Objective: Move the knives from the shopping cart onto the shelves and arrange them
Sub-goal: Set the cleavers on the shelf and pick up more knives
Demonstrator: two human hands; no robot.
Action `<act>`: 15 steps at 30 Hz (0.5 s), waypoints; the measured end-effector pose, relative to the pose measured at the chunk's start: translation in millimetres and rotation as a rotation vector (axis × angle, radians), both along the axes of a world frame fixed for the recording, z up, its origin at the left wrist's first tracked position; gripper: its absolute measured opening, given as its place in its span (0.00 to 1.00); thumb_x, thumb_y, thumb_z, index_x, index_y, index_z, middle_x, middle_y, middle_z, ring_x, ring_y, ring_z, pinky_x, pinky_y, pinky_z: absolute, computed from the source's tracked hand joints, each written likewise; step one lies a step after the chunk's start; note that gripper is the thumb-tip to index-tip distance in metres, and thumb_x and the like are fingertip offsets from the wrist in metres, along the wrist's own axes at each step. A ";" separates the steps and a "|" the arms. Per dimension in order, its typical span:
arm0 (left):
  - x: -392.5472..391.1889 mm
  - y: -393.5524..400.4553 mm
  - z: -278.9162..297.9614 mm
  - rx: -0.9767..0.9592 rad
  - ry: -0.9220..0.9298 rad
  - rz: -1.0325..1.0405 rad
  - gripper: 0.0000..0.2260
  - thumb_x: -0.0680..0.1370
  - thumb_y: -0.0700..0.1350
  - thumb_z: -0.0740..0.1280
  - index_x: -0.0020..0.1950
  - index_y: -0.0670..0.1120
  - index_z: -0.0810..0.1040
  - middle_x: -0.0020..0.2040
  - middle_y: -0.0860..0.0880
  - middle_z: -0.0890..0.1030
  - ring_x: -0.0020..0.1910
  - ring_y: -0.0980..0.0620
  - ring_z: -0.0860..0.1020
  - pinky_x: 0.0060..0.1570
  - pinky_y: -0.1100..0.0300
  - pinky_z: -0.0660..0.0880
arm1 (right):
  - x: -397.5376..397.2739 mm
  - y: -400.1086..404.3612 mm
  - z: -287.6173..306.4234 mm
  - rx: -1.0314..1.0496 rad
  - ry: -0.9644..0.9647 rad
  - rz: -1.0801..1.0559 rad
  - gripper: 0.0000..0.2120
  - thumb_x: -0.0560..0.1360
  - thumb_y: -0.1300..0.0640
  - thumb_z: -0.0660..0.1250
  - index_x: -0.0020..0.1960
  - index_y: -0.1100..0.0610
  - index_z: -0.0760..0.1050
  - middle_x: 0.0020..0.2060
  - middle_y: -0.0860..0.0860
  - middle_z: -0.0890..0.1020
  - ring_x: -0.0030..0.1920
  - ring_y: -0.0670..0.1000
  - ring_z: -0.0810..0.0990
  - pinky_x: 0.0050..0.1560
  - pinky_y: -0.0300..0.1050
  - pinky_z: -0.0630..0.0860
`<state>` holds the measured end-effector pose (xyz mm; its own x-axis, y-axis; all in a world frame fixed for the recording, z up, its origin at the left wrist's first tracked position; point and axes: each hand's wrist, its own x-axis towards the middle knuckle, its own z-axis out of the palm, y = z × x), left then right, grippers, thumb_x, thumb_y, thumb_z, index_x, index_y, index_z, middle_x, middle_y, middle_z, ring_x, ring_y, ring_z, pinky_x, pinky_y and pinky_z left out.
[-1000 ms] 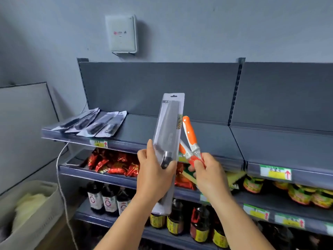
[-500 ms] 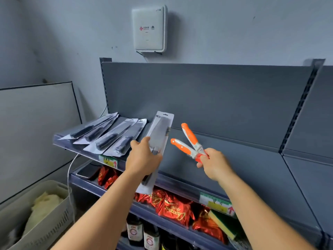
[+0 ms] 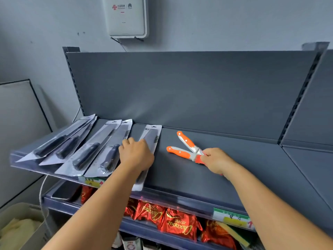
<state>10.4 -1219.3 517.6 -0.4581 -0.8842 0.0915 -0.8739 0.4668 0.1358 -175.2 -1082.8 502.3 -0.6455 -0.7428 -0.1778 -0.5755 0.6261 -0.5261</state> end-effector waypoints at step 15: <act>-98.2 31.8 -31.1 -0.031 -0.122 -0.640 0.20 0.82 0.54 0.53 0.73 0.54 0.61 0.70 0.49 0.67 0.70 0.44 0.63 0.65 0.49 0.61 | -12.1 17.5 -9.7 0.160 0.394 0.012 0.23 0.81 0.56 0.48 0.73 0.40 0.58 0.71 0.48 0.63 0.69 0.54 0.61 0.66 0.51 0.56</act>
